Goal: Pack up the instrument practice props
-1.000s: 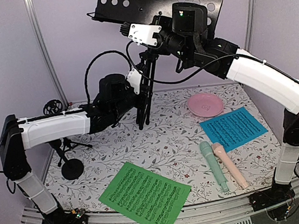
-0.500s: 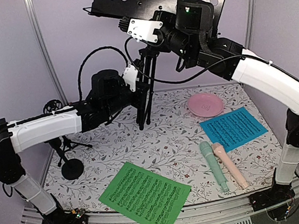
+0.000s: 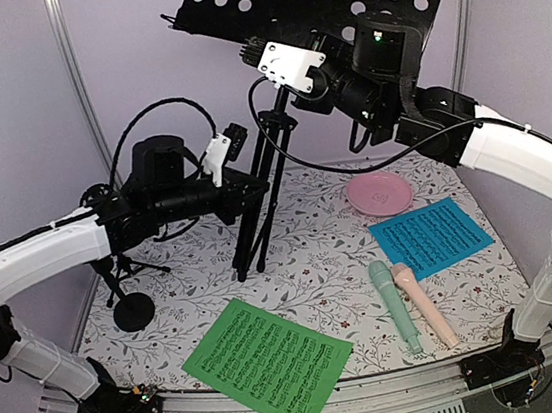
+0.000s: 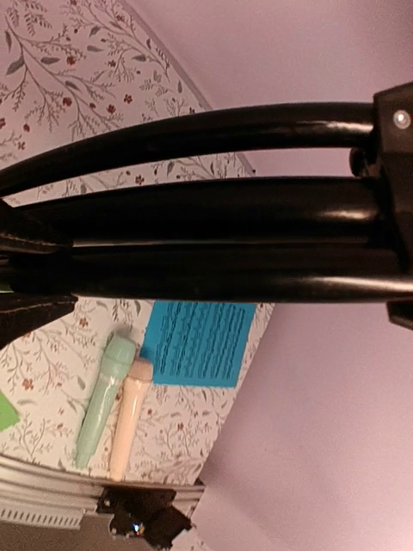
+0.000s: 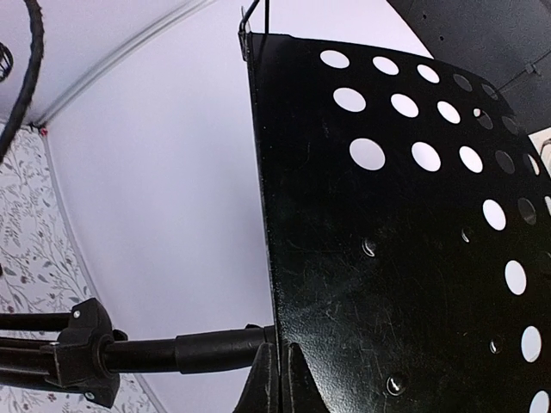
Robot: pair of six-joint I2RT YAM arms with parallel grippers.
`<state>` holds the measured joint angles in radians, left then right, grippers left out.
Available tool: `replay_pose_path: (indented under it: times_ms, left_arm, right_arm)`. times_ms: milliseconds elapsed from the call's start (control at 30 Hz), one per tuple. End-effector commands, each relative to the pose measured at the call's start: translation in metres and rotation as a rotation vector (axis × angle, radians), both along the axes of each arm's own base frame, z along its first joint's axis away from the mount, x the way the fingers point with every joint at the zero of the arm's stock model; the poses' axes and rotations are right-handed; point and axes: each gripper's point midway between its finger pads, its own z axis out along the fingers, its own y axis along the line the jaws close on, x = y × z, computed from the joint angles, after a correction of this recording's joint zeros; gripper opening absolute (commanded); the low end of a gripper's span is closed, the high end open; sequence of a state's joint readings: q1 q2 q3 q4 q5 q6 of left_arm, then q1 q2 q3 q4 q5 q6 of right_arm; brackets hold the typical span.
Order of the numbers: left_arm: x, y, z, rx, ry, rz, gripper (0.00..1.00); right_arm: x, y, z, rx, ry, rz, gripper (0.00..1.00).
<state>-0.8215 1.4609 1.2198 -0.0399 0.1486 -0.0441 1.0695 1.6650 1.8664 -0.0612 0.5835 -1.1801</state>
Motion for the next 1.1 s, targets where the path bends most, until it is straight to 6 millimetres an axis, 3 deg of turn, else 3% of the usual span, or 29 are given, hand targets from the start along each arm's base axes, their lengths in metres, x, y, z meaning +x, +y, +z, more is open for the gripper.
replay_pose_path:
  times_ms: [0, 100, 400, 600, 700, 833, 933, 1067]
  left_arm:
    - [-0.121, 0.049, 0.229, -0.655, -0.450, -0.392, 0.00]
    - [-0.126, 0.061, 0.226, -0.685, -0.405, -0.446, 0.00]
    - [-0.138, 0.055, 0.220, -0.808, -0.231, -0.646, 0.00]
    - [-0.108, 0.044, 0.204, -0.784, -0.042, -0.521, 0.00]
    - [-0.092, 0.042, 0.190, -0.771, 0.051, -0.425, 0.00]
    - [-0.073, 0.046, 0.156, -0.741, 0.190, -0.271, 0.00]
    - [-0.065, 0.055, 0.115, -0.709, 0.300, -0.156, 0.00]
    - [-0.063, 0.068, 0.047, -0.646, 0.440, -0.020, 0.00]
  right_arm:
    - [-0.061, 0.060, -0.040, 0.149, 0.179, 0.389, 0.00]
    - [-0.067, 0.055, -0.043, 0.155, 0.180, 0.404, 0.00]
    - [-0.072, 0.057, -0.042, 0.215, 0.202, 0.444, 0.00]
    - [-0.071, 0.051, -0.055, 0.265, 0.263, 0.427, 0.00]
    - [-0.068, 0.050, -0.075, 0.291, 0.344, 0.402, 0.00]
    - [-0.064, 0.051, -0.110, 0.340, 0.474, 0.363, 0.00]
    - [-0.063, 0.048, -0.130, 0.410, 0.535, 0.345, 0.00]
    - [-0.065, 0.052, -0.157, 0.435, 0.619, 0.348, 0.00]
